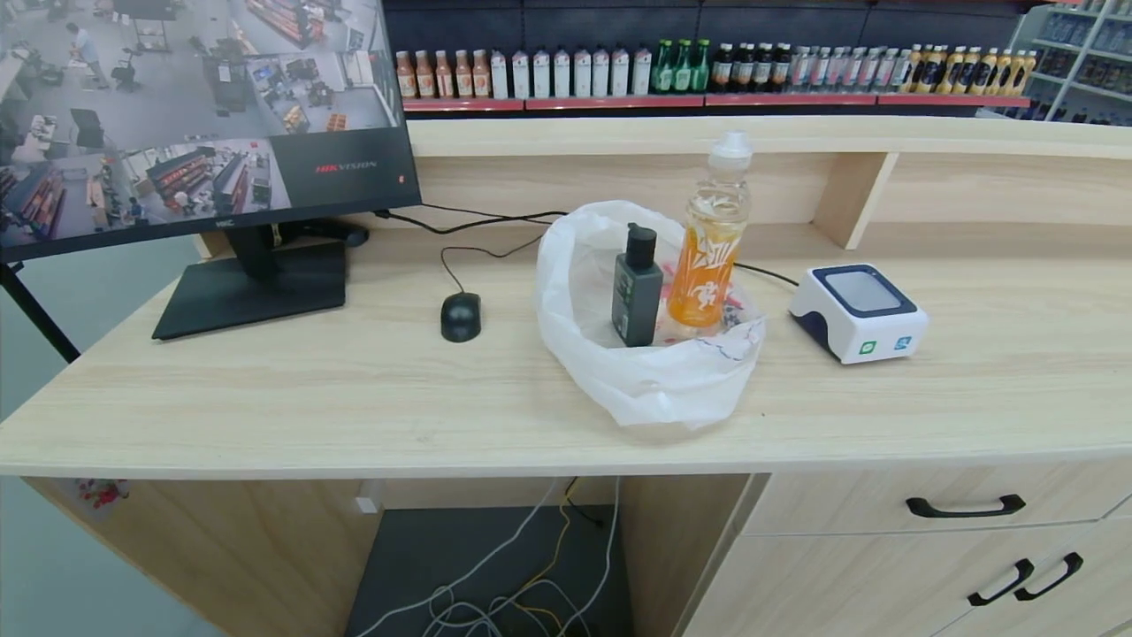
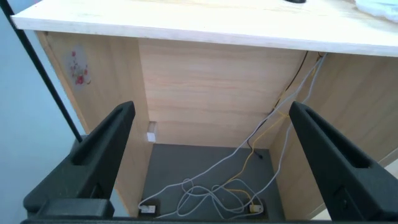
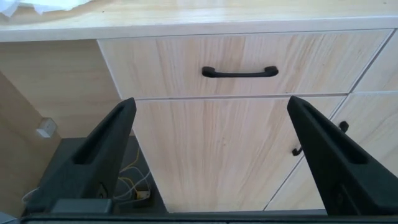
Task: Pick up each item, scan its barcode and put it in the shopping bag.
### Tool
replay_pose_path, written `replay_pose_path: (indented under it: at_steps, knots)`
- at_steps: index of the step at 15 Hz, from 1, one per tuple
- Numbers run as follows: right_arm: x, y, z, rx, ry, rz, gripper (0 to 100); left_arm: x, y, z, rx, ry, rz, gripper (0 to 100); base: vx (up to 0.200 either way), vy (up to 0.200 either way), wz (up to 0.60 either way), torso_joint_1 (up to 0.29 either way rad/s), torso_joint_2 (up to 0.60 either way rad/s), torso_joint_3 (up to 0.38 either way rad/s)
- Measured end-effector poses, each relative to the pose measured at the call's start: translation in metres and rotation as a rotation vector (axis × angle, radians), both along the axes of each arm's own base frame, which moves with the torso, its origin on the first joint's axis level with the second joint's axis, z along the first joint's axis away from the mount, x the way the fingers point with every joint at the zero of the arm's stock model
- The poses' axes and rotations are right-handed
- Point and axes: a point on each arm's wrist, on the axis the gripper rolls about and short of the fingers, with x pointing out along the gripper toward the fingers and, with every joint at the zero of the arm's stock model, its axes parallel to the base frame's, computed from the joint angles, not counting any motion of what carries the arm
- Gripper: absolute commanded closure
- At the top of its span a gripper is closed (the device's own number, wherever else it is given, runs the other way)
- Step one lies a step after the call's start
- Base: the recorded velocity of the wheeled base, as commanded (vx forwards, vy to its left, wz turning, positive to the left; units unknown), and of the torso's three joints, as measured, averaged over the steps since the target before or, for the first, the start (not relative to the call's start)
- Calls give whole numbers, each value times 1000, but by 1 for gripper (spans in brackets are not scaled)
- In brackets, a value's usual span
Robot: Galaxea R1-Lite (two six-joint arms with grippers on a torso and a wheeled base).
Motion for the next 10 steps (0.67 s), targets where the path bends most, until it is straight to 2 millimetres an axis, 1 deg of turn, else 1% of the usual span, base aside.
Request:
replay_pose_path:
  at_steps: [10]
  knots:
    - [0,0,0,1,1,0,0,0,0,0,-24,-2,0,0,0,-200,0,1,4,3]
